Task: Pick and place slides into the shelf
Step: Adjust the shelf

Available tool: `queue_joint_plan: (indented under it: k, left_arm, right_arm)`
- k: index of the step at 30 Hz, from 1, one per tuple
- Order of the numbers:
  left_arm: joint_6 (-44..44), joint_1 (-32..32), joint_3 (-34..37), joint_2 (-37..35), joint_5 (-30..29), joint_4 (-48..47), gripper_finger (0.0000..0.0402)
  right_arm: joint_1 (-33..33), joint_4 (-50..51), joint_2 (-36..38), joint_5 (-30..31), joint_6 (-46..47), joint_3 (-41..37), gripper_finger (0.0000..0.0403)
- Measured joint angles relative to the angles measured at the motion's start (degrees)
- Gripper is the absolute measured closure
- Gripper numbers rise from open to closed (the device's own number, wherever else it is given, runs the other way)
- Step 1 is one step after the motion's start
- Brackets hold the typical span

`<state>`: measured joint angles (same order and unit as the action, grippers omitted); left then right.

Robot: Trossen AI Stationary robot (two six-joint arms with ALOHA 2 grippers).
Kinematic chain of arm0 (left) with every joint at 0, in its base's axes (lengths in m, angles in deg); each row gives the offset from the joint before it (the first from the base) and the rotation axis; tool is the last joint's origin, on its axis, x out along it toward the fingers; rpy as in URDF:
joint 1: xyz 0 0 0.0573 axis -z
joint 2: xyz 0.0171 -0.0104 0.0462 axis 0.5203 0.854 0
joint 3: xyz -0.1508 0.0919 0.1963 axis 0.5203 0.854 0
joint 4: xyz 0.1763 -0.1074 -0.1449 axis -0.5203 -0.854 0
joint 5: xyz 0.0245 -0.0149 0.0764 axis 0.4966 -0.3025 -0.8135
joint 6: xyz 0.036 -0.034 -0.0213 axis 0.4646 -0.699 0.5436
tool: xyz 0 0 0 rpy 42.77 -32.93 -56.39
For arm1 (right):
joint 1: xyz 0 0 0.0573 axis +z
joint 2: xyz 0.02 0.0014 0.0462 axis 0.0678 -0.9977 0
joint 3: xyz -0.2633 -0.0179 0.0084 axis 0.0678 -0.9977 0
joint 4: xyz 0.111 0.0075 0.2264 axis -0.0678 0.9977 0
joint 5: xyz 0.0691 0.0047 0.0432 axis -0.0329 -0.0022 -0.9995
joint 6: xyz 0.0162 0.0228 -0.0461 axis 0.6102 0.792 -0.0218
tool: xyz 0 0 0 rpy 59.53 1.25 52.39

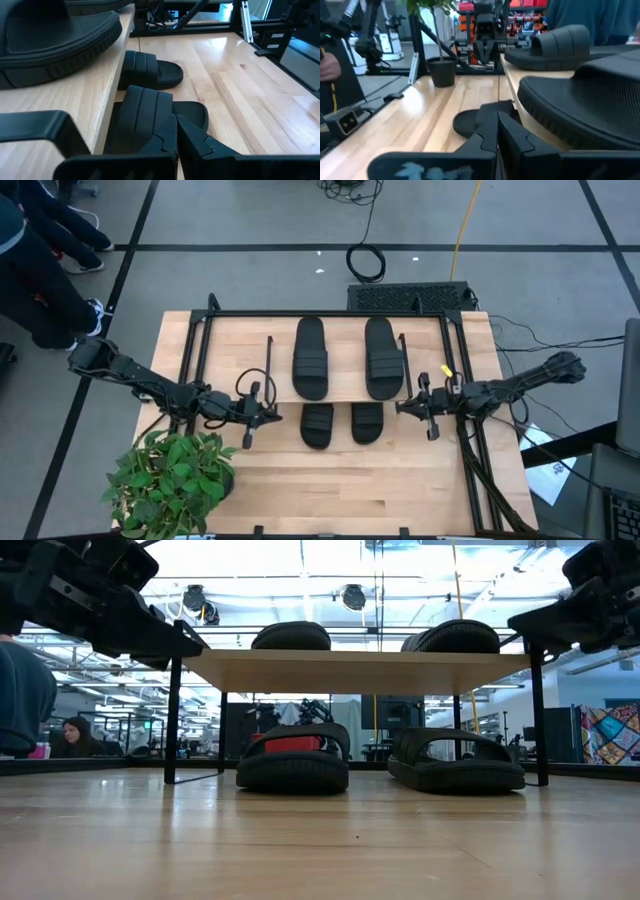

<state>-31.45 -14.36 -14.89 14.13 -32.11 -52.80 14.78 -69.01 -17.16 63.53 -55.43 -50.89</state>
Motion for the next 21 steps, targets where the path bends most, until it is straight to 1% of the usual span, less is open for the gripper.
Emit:
queue_joint_plan:
  k: [5,9,16,19,21]
  left_arm:
    - [0.2,0.0,0.0,0.0,-0.4,-0.1,0.0402]
    - [0.2,-0.4,0.0,0.0,-0.8,-0.1,0.0402]
    - [0.4,-3.2,0.0,0.0,-0.6,-0.2,0.0402]
    - [0.5,-4.5,0.0,0.0,1.2,-0.2,0.0402]
    - [0.4,-5.0,0.0,0.0,1.2,-0.3,0.0402]
  right_arm:
    - [0.1,5.3,6.4,-0.2,0.0,0.0,0.0403]
    - [0.1,10.2,9.9,-0.2,0.7,0.0,0.0403]
    - [0.1,12.6,11.4,-0.2,2.7,0.0,0.0403]
    - [0.1,13.3,11.4,0.1,3.8,0.0,0.0403]
    - [0.1,13.3,11.4,0.0,3.8,0.0,0.0403]
